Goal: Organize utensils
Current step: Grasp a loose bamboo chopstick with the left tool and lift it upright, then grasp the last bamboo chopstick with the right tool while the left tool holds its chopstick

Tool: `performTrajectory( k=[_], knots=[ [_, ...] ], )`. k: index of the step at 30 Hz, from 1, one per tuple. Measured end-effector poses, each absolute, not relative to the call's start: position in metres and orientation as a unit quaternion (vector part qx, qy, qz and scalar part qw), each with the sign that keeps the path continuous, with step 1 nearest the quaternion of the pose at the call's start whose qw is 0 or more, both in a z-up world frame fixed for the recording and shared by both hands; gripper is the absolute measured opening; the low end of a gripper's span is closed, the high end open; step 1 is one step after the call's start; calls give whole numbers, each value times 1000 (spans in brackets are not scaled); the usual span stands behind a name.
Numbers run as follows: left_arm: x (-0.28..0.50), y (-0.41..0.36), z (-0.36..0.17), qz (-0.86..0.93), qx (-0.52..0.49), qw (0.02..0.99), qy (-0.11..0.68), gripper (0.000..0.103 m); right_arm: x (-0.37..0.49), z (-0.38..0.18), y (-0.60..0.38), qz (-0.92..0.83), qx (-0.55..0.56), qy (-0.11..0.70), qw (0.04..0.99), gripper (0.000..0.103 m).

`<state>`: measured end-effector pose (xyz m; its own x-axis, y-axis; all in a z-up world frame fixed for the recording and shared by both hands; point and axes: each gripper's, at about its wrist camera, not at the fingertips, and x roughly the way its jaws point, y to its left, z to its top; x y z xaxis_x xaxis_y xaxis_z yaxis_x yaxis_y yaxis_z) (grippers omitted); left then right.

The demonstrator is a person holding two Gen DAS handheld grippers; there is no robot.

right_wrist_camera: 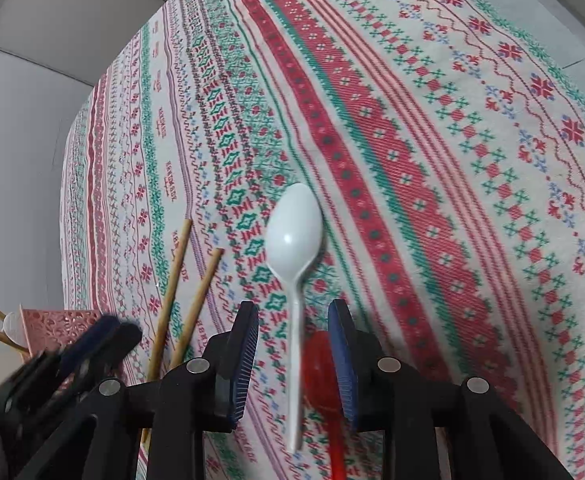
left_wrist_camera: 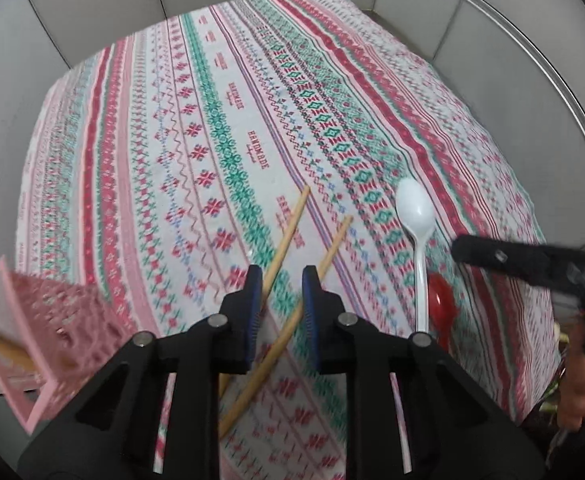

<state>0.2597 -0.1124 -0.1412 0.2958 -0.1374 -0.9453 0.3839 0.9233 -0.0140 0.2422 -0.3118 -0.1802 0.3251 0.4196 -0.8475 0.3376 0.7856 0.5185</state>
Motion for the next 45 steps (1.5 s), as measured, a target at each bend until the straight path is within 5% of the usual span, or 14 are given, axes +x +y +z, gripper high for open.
performTrajectory(
  k=[14,17,29,45],
  knots=[
    [297,-127,-174,-168,113,774,599,21,239,-180,-327,38,356,571,739,42],
    [295,-129,-174,-160,131,778,593,9,241,-180,-329,39,360,567,739,42],
    [254,-98,-148,-158,86,803,568,6,254,-181,-299,50,354,571,739,43],
    [203,-60,-93,-178,87,844,498,6,285,-201,-210,56,224,599,767,31]
  ],
)
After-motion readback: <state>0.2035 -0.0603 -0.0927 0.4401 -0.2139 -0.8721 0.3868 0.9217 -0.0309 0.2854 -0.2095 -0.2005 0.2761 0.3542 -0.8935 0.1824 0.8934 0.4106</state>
